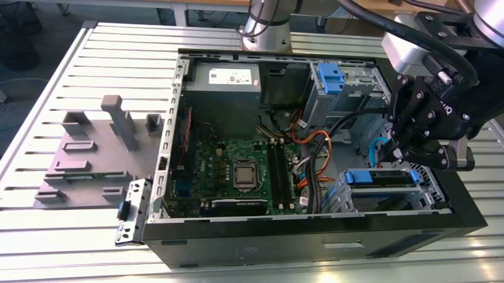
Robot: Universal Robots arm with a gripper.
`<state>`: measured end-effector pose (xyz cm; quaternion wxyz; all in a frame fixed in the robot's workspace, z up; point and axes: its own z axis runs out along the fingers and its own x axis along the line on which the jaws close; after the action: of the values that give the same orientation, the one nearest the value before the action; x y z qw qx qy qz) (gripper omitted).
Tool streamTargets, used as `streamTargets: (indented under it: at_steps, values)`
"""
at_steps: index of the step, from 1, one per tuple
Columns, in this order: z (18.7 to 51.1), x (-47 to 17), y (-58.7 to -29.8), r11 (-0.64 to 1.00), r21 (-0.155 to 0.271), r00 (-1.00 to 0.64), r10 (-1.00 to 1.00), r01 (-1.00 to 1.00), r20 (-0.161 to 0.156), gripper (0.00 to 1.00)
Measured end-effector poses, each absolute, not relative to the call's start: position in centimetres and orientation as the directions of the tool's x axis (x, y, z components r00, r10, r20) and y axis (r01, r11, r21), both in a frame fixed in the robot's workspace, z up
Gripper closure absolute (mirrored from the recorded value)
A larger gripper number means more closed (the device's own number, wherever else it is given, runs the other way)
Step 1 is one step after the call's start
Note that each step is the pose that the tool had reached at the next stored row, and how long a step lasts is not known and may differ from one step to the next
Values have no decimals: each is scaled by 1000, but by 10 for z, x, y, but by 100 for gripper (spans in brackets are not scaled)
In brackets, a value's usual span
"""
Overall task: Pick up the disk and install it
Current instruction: 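Insert the disk into the insertion slot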
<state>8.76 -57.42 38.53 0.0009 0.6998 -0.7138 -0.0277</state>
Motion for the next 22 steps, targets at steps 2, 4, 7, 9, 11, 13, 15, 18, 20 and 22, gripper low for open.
streamTargets:
  at_steps: [2, 4, 7, 9, 11, 13, 15, 18, 20, 22]
  values:
    - [385, 89, -574, 19, 41, -21, -999, -999, -37, 89]
    - [385, 90, -574, 19, 41, -21, -999, -999, -37, 89]
    - [384, 91, -574, 19, 41, -21, -999, -999, -37, 89]
    - [384, 92, -574, 19, 41, -21, -999, -999, -37, 89]
    - [383, 92, -574, 19, 41, -21, -999, -999, -37, 89]
    - [382, 93, -574, 19, 41, -21, -999, -999, -37, 89]
    - [381, 93, -574, 19, 41, -21, -999, -999, -37, 89]
    - [379, 94, -574, 19, 41, -21, -999, -999, -37, 89]
    - [378, 95, -574, 19, 41, -21, -999, -999, -37, 89]
    - [377, 96, -574, 19, 42, -21, -999, -999, -37, 89]
